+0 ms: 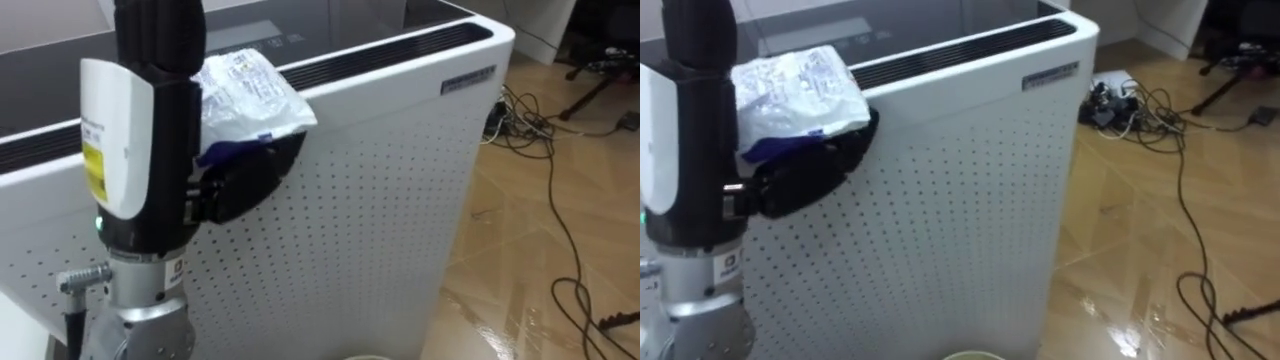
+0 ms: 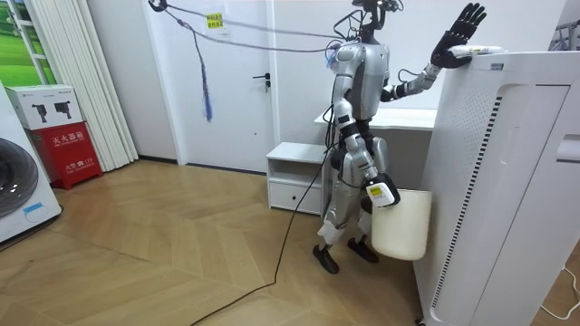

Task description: Pick garbage

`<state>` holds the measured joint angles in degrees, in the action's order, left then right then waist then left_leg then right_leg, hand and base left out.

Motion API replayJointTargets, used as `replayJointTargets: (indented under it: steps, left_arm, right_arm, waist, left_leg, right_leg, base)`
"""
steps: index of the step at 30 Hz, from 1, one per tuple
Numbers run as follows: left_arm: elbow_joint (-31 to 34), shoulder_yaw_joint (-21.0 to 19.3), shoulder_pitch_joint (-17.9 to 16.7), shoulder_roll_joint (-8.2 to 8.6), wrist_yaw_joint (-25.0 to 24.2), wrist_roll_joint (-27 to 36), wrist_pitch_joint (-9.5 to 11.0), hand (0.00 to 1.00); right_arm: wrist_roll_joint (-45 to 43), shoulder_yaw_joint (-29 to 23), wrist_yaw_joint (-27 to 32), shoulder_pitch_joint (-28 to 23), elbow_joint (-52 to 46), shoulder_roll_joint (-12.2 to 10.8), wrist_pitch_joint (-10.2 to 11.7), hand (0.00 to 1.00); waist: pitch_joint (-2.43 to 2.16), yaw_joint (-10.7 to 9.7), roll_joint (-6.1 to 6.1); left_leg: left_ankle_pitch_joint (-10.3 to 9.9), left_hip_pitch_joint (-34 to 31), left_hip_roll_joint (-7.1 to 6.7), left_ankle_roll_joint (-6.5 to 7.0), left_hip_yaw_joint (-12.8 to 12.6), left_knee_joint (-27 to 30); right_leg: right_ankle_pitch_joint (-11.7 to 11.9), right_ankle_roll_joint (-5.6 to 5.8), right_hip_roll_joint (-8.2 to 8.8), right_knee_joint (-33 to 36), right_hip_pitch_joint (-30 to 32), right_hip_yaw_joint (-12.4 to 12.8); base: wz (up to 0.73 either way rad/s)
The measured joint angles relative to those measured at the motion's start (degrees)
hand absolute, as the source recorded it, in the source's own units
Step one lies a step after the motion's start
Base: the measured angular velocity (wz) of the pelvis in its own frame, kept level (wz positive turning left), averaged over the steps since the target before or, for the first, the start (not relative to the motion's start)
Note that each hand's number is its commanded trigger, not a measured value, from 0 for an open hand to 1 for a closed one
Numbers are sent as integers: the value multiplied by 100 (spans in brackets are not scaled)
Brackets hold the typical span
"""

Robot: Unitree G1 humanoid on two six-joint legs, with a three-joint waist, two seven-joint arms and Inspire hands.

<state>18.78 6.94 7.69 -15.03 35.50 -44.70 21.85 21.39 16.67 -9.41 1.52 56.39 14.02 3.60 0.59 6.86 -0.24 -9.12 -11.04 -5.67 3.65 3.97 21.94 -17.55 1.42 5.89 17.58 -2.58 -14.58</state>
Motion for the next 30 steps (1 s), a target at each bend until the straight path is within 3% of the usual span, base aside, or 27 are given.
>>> replayJointTargets:
  steps: [3,5,10,16,17,18,19,24,30]
  left_arm:
    - [141,-1,-128,-29,-102,-1,42,0]
    - [311,-4,-138,-151,-263,-2,13,0]
    - [522,-148,-258,-220,-453,-1,-53,0]
    - [599,-282,-411,-292,-464,-513,-50,0]
    - [600,-286,-479,-309,-464,-575,-54,6]
    - [600,-290,-507,-321,-464,-605,-54,67]
    - [600,-291,-538,-355,-464,-627,-53,100]
    - [600,-296,-601,-365,-464,-626,-13,100]
    - [598,-295,-946,-381,-668,-626,-17,100]
  right_arm:
    - [-29,-1,-23,-9,69,-16,0,100]
    - [-49,-3,-80,-11,96,-10,0,100]
    - [-60,-2,-160,-28,95,20,0,100]
    - [-125,-18,-208,-22,96,45,9,100]
    - [-156,-18,-212,-22,98,49,9,100]
    - [-167,-18,-212,-24,99,51,9,100]
    - [-176,-18,-213,-25,103,58,9,100]
    - [-197,-18,-257,-23,100,98,9,100]
    - [-193,-18,-287,-23,97,108,10,100]
  waist:
    - [-19,54,-32]
    - [-21,107,-28]
    - [-30,151,-3]
    - [-25,215,50]
    - [-25,248,63]
    - [-24,264,68]
    - [-18,301,78]
    - [-19,338,108]
    - [-6,309,91]
  left_leg:
    - [-1,82,-9,-1,90,-45]
    - [2,74,0,-8,146,-54]
    - [18,127,-20,-37,261,-97]
    - [44,165,-71,-68,415,-139]
    - [46,165,-72,-69,420,-138]
    - [46,165,-72,-70,422,-137]
    - [47,164,-74,-72,431,-137]
    - [54,173,-98,-78,479,-159]
    - [92,217,-91,-97,476,-261]
  right_leg:
    - [100,1,-42,-262,-223,-108]
    - [169,-20,-99,-435,-299,-135]
    - [188,-24,-117,-511,-406,-260]
    - [189,-24,-108,-492,-444,-376]
    - [189,-24,-108,-488,-443,-379]
    - [189,-24,-107,-486,-444,-382]
    - [189,-24,-108,-486,-446,-395]
    - [188,-23,-102,-500,-471,-452]
    - [187,-23,-94,-506,-471,-461]
  base:
    - [13]
    - [10]
    - [12]
    - [8]
    - [0]
    - [0]
    - [3]
    - [6]
    - [0]
